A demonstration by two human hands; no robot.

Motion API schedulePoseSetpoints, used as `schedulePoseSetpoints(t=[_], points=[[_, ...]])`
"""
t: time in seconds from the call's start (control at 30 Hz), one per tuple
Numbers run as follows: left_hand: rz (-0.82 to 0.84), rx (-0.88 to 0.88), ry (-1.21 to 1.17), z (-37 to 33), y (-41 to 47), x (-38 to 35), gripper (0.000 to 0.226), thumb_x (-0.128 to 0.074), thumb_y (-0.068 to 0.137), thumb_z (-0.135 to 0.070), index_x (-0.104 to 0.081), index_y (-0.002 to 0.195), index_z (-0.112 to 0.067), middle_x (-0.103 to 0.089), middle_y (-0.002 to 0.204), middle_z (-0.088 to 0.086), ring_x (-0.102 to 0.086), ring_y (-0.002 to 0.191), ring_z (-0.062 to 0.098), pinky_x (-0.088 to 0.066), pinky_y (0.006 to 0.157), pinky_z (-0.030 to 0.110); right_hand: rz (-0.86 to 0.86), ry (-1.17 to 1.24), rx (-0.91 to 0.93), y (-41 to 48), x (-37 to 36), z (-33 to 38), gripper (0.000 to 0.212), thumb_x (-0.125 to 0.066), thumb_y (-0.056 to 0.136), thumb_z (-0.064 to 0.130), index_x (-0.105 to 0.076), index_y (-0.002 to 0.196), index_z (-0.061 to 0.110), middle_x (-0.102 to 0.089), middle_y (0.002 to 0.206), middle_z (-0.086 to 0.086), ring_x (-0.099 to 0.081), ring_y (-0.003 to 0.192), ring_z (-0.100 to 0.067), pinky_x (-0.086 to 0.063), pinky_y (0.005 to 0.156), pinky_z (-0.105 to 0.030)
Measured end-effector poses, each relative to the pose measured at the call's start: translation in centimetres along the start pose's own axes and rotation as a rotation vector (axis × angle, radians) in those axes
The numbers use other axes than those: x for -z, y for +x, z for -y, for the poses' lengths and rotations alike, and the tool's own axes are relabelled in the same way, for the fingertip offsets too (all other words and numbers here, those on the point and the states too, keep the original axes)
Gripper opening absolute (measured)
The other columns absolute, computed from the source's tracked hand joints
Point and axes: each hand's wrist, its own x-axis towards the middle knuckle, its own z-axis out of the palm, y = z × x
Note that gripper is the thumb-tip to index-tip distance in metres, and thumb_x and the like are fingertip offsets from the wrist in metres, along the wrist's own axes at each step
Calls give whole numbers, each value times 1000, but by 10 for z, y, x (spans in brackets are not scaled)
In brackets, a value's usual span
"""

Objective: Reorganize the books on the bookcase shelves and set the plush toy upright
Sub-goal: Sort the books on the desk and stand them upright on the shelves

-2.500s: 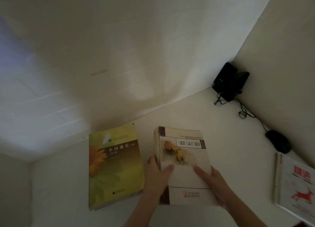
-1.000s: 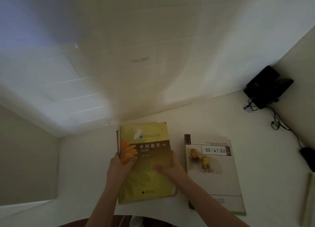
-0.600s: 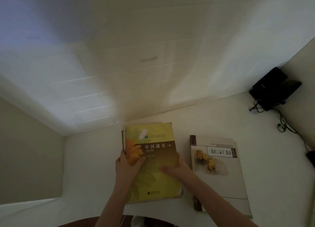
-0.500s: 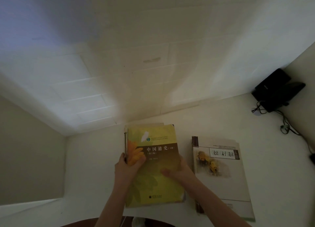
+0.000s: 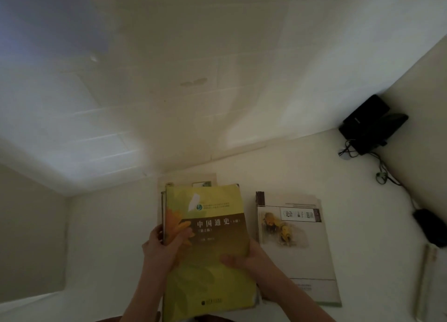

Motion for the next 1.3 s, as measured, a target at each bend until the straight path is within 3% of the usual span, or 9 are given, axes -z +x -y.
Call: schedulePoseSetpoints(t=[0.2,0.33,0.5,0.77,0.87,0.97,1.1,1.2,1.3], points=[[129,-133,57,-25,-21,-54,110,-82,30,-73,-50,126,-30,-48,131,8,-59,106,31,-53,88,50,-70,38,78,-43,53,29,75,-88,55,22,-57,122,17,-71,110,-6,-68,99,-29,-54,89,-49],[206,-155,173,-30,-43,-117,83,-79,67,-47,-40,136,-21,-26,137,8,-42,121,30,-40,105,41,-153,56,71,-70,105,34,80,-87,46,24,-59,120,8,-71,107,-13,-69,95,-35,-58,78,-46],[344,-121,232,-16,-61,-172,79,-76,71,-46,-42,135,-15,-27,134,7,-38,115,17,-39,103,31,-206,48,28,-91,153,24,81,-86,39,24,-61,115,7,-72,104,-15,-70,90,-37,-59,66,-42],[381,-196,452,-2,-74,-196,92,-53,86,-56,-1,151,-16,-1,148,8,-5,140,28,-15,117,39,-304,30,-28,-86,186,-10,85,-92,44,26,-58,121,11,-57,127,-13,-67,99,-35,-57,79,-47],[360,-187,398,-2,-68,-197,91,-29,82,-76,1,152,-24,7,158,-1,2,145,20,-6,119,45,-190,117,-19,-87,186,1,64,-83,68,35,-58,123,14,-68,118,-9,-67,102,-30,-56,82,-41],[397,-27,202,20,-39,-197,90,-26,79,-83,-11,151,-31,-21,155,0,-25,142,27,-21,115,52,-227,113,25,-82,180,6,42,-55,87,40,-58,124,18,-70,114,-6,-68,103,-28,-51,93,-47],[359,49,61,29,-28,-197,106,-32,52,-99,-42,136,-35,-58,129,1,-58,115,23,-45,99,50,-388,109,24,-69,168,2,46,-60,83,43,-61,119,16,-72,106,-9,-70,94,-31,-54,87,-48],[345,4,-2,6,-48,-196,99,-41,53,-95,-51,127,-31,-68,110,-3,-67,98,18,-52,92,46,-422,95,26,-62,166,-1,48,-63,79,44,-60,120,18,-73,104,-7,-71,92,-29,-55,84,-48],[370,16,-18,2,-52,-198,92,-44,62,-86,-43,134,-30,-65,117,-2,-64,104,18,-50,95,45,-415,93,23,-59,171,-3,51,-67,79,47,-60,121,17,-73,105,-8,-71,92,-31,-55,85,-50]])
